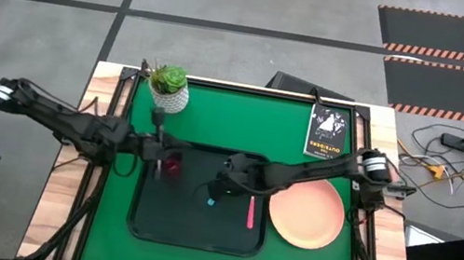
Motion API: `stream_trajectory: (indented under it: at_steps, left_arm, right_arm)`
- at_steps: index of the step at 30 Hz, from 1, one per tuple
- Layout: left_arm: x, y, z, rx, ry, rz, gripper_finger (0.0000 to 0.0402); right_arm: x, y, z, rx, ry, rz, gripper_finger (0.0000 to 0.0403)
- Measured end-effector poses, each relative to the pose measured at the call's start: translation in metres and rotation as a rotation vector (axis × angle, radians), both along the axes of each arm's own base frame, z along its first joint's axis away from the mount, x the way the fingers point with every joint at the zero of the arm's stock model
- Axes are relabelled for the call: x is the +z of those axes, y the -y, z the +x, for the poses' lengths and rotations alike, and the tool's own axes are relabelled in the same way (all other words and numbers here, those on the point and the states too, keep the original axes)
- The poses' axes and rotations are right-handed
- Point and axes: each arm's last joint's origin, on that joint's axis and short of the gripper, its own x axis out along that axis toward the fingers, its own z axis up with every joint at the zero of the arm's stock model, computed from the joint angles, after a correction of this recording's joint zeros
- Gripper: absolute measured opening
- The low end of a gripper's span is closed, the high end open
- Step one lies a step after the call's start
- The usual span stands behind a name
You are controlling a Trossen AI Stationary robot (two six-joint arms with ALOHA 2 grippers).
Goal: Pick and place plate/cup/fork/spoon on tray
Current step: Put the light blue spoon on the black tray to the left of the pink fork
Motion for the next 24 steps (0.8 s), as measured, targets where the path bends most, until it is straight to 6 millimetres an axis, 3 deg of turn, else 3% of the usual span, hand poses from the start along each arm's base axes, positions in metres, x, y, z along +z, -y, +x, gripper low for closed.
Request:
stream_trajectory:
  at_steps: [11,18,24]
  left_arm:
    - [-0.004,-0.007,-0.031,0.0,0.084,-0.021,0.0]
    - [-0.011,-0.008,-0.037,-0.001,0.09,-0.022,0.0]
    - [-0.014,-0.009,-0.04,-0.002,0.095,-0.023,0.0]
  right_arm:
    - [-0.023,-0.013,0.038,-0.14,-0.116,0.066,0.002]
    - [-0.047,-0.014,0.043,-0.221,-0.185,0.08,0.0094]
    - [-0.049,-0.009,0.04,-0.31,-0.19,0.012,0.0154]
